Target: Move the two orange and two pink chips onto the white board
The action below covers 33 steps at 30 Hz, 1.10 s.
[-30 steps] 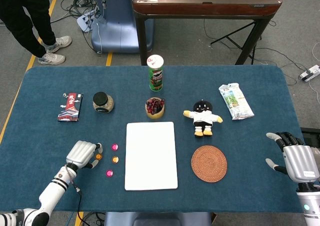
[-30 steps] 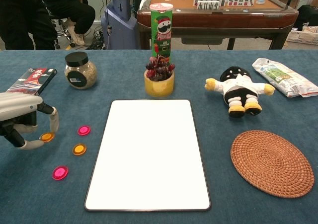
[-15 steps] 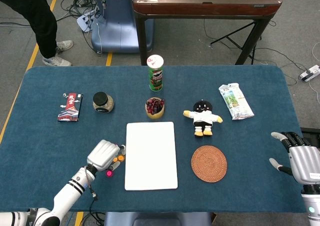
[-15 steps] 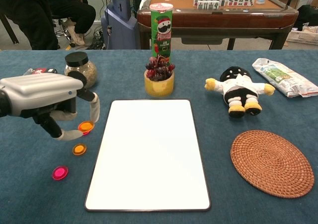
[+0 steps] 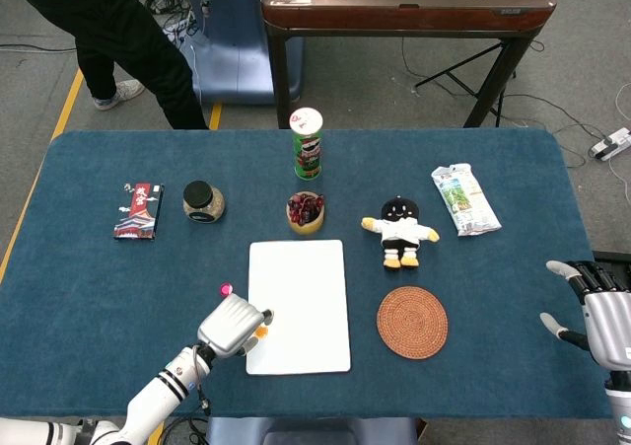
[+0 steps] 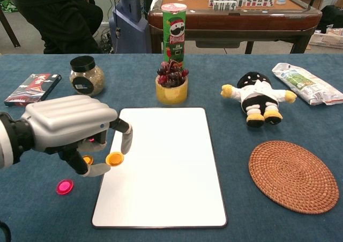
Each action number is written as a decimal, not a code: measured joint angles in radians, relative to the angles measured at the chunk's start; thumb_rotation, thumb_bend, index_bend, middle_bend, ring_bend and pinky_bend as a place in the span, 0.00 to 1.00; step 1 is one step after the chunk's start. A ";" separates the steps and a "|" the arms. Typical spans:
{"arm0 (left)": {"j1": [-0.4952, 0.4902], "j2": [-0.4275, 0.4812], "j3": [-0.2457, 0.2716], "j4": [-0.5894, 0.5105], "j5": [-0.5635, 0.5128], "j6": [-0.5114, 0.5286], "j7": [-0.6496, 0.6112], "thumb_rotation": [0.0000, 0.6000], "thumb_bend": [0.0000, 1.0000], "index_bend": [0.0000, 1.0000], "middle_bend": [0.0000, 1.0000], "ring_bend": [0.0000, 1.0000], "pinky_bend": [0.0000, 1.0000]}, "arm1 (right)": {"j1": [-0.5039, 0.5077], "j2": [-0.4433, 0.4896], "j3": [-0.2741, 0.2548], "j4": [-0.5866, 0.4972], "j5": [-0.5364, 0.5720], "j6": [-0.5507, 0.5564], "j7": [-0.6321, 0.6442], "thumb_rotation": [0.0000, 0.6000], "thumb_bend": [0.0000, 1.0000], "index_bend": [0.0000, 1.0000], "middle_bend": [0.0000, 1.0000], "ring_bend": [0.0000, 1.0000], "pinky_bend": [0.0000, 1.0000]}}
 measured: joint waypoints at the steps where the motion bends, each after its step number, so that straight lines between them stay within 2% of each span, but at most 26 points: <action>1: -0.005 -0.011 -0.002 0.009 -0.003 0.000 0.007 1.00 0.36 0.54 1.00 1.00 1.00 | 0.000 0.000 0.001 0.000 0.002 0.000 0.000 1.00 0.02 0.28 0.31 0.23 0.37; 9: -0.020 -0.048 -0.002 0.085 0.048 -0.008 -0.025 1.00 0.36 0.55 1.00 1.00 1.00 | -0.004 0.006 0.011 0.004 0.017 0.002 0.017 1.00 0.02 0.28 0.31 0.23 0.37; 19: -0.021 -0.069 0.025 0.203 0.269 -0.007 -0.236 1.00 0.36 0.57 1.00 1.00 1.00 | -0.007 0.013 0.012 0.005 0.013 0.003 0.034 1.00 0.02 0.28 0.31 0.23 0.37; 24: -0.022 -0.076 0.034 0.259 0.338 -0.002 -0.320 1.00 0.36 0.56 1.00 1.00 1.00 | -0.007 0.014 0.013 0.005 0.014 0.001 0.036 1.00 0.02 0.28 0.31 0.23 0.37; 33: -0.021 -0.090 0.040 0.302 0.364 -0.015 -0.291 1.00 0.34 0.49 1.00 1.00 1.00 | -0.009 0.016 0.018 0.007 0.020 0.004 0.045 1.00 0.02 0.28 0.31 0.23 0.37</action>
